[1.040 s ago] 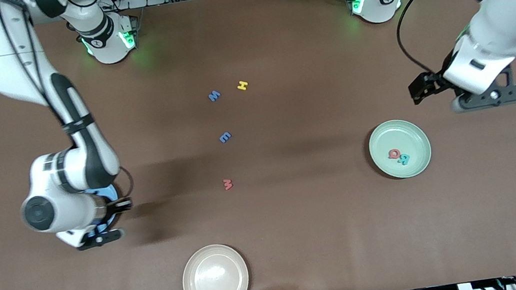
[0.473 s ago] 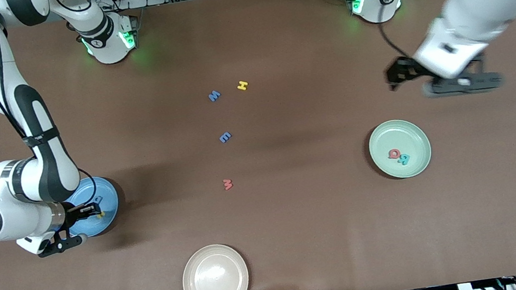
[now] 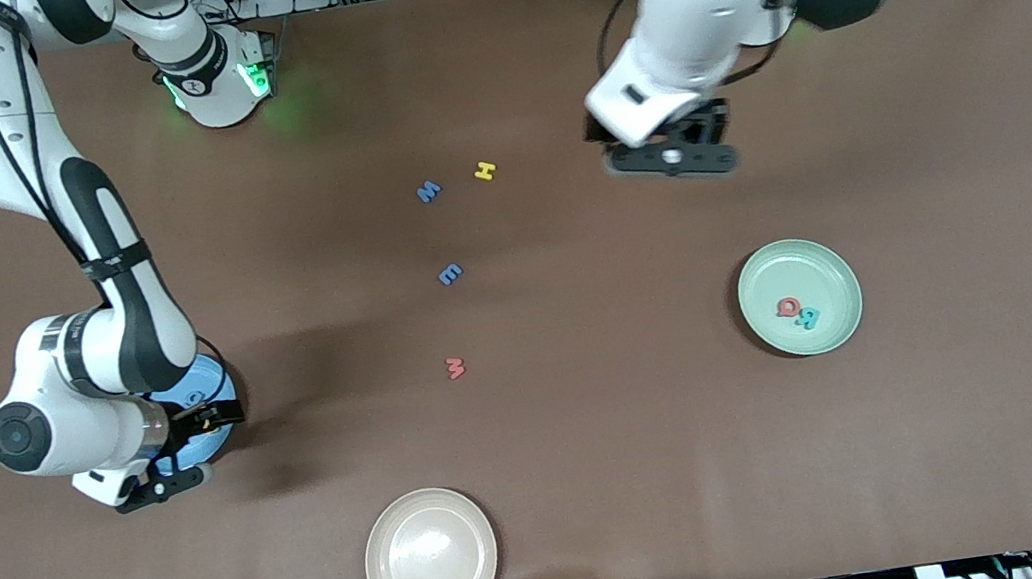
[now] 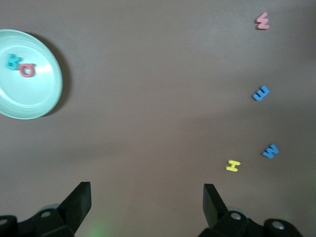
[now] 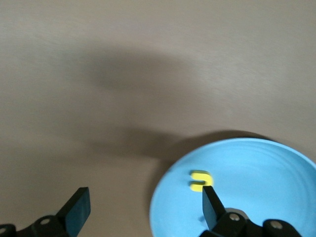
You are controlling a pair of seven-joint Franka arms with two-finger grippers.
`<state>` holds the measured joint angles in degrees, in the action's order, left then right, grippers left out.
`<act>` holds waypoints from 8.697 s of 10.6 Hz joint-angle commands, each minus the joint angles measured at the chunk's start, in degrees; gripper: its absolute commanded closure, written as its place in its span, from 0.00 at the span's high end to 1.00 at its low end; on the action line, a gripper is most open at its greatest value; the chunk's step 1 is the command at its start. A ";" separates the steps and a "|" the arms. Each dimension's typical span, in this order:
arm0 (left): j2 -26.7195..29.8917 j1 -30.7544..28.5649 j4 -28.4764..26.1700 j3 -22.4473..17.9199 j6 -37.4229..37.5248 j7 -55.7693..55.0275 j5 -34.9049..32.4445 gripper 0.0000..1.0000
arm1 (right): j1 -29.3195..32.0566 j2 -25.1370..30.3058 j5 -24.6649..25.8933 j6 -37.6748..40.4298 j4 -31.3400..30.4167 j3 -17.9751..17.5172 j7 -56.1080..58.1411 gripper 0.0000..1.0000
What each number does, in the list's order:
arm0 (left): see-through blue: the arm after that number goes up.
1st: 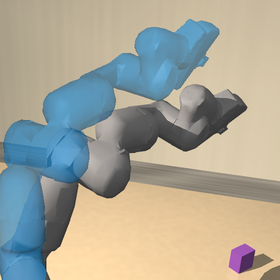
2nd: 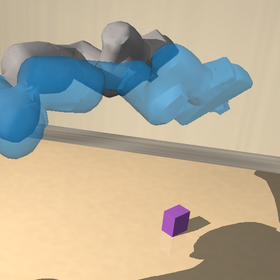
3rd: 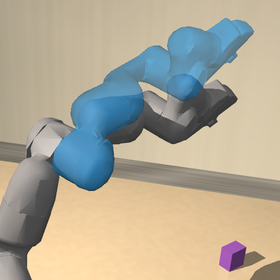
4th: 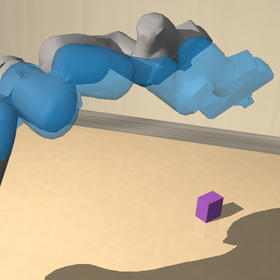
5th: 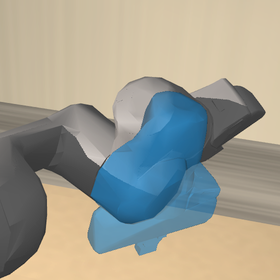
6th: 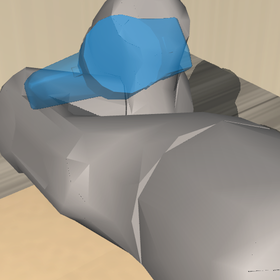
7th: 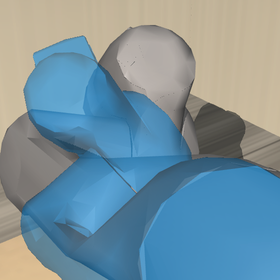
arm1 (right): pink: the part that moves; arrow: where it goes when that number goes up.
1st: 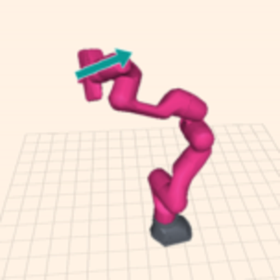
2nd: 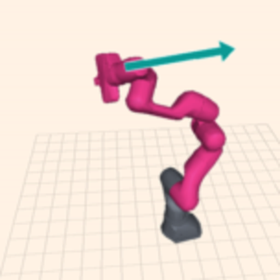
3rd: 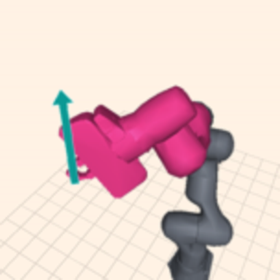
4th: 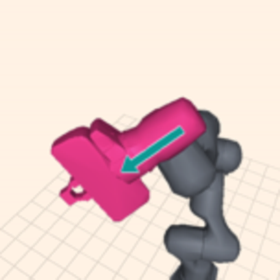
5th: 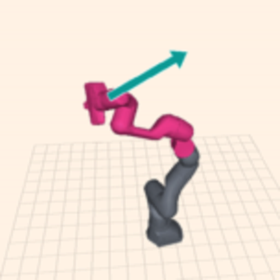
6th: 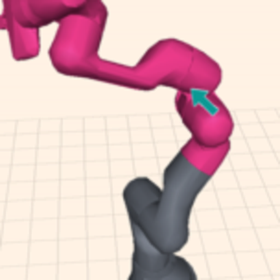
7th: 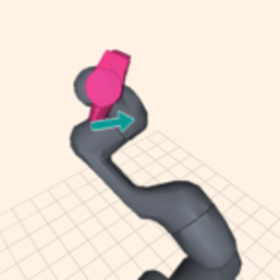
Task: Sort upper and lower case letters into plates
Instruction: 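Drop the yellow u on the blue plate while the left gripper reaches letters, then lower the left gripper onto the yellow H and close it, then carry the yellow H to the green plate while the right gripper grasps pink m, then release the H onto the green plate while the right gripper drops m on blue plate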
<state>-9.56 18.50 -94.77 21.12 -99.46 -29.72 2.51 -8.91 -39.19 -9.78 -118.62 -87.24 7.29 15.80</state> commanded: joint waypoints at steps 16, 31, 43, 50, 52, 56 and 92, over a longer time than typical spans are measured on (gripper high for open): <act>-17.25 14.99 -10.17 4.19 -27.98 -30.30 -11.39 1.00 | -27.13 -7.22 -1.03 -10.41 4.09 0.09 -33.73 1.00; -25.60 20.97 -16.58 4.46 -43.97 -51.30 -28.51 0.94 | -18.07 -6.16 -1.11 -7.77 3.39 0.44 -21.25 1.00; -27.44 20.35 -19.40 7.18 -45.99 -54.21 -36.96 0.75 | -17.72 -6.25 -1.03 -7.77 3.30 2.63 -23.45 1.00; -27.63 18.17 -19.14 7.18 -46.09 -54.39 -38.72 0.00 | -18.86 -6.34 -1.20 -7.94 3.30 2.90 -27.56 1.00; -22.99 13.96 -19.75 7.44 -45.74 -56.31 -38.37 0.00 | -20.79 -6.43 -1.29 -8.29 3.39 2.90 -30.56 1.00; -15.42 -5.18 -21.07 16.83 -41.97 -55.88 -37.84 0.00 | -25.88 -6.78 -1.29 -9.08 3.48 2.73 -31.80 1.00; -26.02 1.52 -2.63 14.04 -26.92 12.76 -19.12 1.00 | 1.53 0.96 -0.32 -0.12 -1.97 5.98 7.67 1.00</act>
<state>-31.46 16.81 -102.31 35.61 -127.39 -19.23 -17.73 -6.58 -39.98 -10.84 -118.40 -87.40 13.86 25.83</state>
